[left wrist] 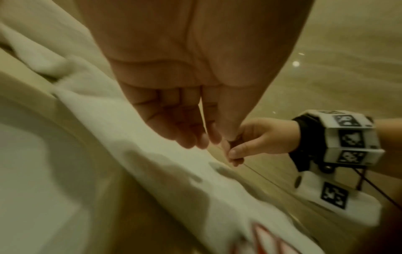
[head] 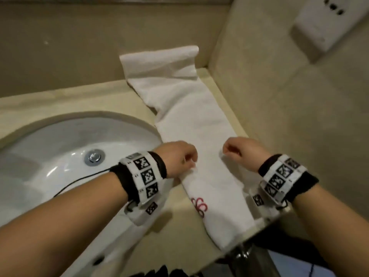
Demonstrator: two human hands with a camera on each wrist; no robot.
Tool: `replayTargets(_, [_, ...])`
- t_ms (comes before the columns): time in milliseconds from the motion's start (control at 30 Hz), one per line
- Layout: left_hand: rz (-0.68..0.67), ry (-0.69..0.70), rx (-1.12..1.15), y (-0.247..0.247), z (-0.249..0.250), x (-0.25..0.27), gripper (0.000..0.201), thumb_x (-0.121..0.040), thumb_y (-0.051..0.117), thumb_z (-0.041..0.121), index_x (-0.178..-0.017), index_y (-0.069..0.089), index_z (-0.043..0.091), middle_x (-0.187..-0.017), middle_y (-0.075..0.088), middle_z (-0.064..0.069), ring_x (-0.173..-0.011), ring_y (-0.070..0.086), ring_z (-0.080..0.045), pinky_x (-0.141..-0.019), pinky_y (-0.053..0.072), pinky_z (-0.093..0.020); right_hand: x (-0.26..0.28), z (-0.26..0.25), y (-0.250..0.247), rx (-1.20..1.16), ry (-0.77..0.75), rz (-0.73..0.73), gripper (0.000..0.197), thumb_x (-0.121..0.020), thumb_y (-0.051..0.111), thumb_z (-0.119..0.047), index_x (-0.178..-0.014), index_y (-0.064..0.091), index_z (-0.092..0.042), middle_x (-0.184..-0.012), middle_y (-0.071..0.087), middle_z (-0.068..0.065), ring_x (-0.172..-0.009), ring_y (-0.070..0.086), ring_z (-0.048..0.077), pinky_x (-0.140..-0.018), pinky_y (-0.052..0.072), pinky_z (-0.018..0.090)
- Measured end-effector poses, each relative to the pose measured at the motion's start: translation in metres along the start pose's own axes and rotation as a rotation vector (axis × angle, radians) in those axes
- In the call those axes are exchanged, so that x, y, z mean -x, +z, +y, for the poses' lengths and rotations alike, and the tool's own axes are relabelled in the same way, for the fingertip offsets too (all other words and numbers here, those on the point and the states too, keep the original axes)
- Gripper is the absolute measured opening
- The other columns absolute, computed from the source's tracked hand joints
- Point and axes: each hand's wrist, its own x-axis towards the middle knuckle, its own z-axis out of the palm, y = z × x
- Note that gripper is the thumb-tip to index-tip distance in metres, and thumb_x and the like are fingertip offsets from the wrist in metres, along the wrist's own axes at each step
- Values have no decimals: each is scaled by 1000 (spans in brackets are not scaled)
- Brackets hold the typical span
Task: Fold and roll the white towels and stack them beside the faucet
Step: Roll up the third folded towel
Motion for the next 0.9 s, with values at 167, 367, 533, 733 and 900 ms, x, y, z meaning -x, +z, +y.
replayTargets(167, [-217,35,-163,64,61,26,38,-84,57,40,-117,53,22,-116,55,-3,-107,51,-24,-88,39,-30,72,31,52,3,18,-48,11,-85,56,-19,-94,61,-16,-100,59,3,-93,55,21,-81,39,26])
replayTargets(367, [-114,-92,-501,133,110,56,78,-67,57,68,-124,39,18,-123,45,-6,-111,40,-28,-95,30,-40,102,47,81,-72,-121,67,16,-86,54,-15,-100,60,-15,-108,56,3,-102,52,21,-87,39,26])
replayTargets(533, [92,-215,-620,165,147,89,57,-50,76,41,-100,62,17,-93,61,-5,-83,59,-24,-82,47,-32,123,46,92,-77,-206,41,21,-87,52,-18,-107,59,-14,-112,53,6,-105,50,20,-87,35,21])
replayTargets(733, [247,-242,-588,187,156,112,47,-32,80,28,-75,68,15,-73,66,-4,-61,62,-23,-54,51,-26,158,49,101,133,-414,-48,63,-73,61,-57,-123,49,-22,-123,47,5,-113,44,24,-97,34,35])
replayTargets(900, [215,-297,-659,205,157,121,67,-37,85,26,-102,68,20,-100,69,-8,-86,67,-24,-76,54,-29,177,56,124,362,-379,28,80,-71,69,-40,-138,29,-25,-132,36,8,-122,33,28,-104,23,39])
